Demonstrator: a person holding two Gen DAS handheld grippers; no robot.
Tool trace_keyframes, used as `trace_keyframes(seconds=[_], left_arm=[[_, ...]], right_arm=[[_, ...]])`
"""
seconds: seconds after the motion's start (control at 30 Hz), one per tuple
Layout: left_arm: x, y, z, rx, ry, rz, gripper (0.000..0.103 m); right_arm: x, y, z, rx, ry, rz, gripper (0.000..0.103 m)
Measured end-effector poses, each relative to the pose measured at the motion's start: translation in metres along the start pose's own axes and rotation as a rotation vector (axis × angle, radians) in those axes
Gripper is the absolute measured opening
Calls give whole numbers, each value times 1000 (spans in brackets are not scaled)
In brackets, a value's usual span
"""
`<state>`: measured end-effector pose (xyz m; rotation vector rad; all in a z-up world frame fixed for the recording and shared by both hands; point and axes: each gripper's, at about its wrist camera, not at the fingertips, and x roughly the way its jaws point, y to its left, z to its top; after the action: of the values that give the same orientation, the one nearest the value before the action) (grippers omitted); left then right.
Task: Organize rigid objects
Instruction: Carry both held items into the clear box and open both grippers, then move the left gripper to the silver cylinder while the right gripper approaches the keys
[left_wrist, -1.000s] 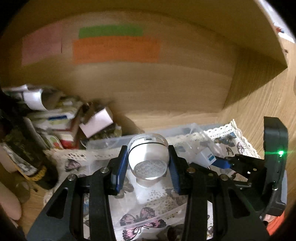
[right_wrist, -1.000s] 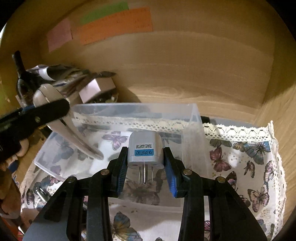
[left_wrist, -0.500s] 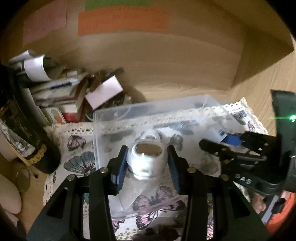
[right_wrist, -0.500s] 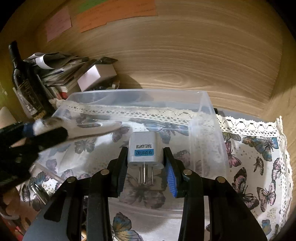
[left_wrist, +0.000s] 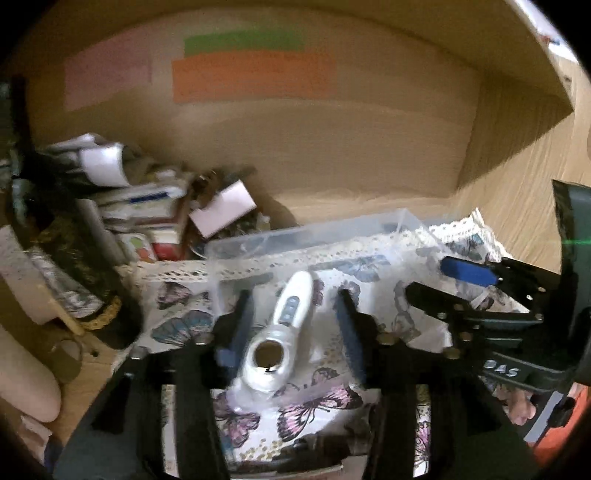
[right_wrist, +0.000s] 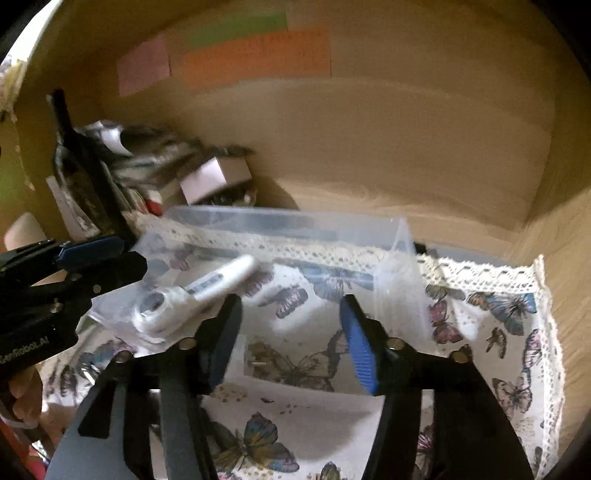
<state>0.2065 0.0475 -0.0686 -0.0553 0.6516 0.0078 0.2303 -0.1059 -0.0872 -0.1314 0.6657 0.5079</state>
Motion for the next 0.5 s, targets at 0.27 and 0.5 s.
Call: trace_keyframes(seconds=[0.27, 0.5], left_arm=[[-48, 14, -11, -21, -74, 33, 93], [-62, 25, -40, -36, -21, 57, 98]], right_arm=[[-59, 10, -2, -41, -118, -3, 80], [-79, 13, -22, -50, -129, -1, 82]])
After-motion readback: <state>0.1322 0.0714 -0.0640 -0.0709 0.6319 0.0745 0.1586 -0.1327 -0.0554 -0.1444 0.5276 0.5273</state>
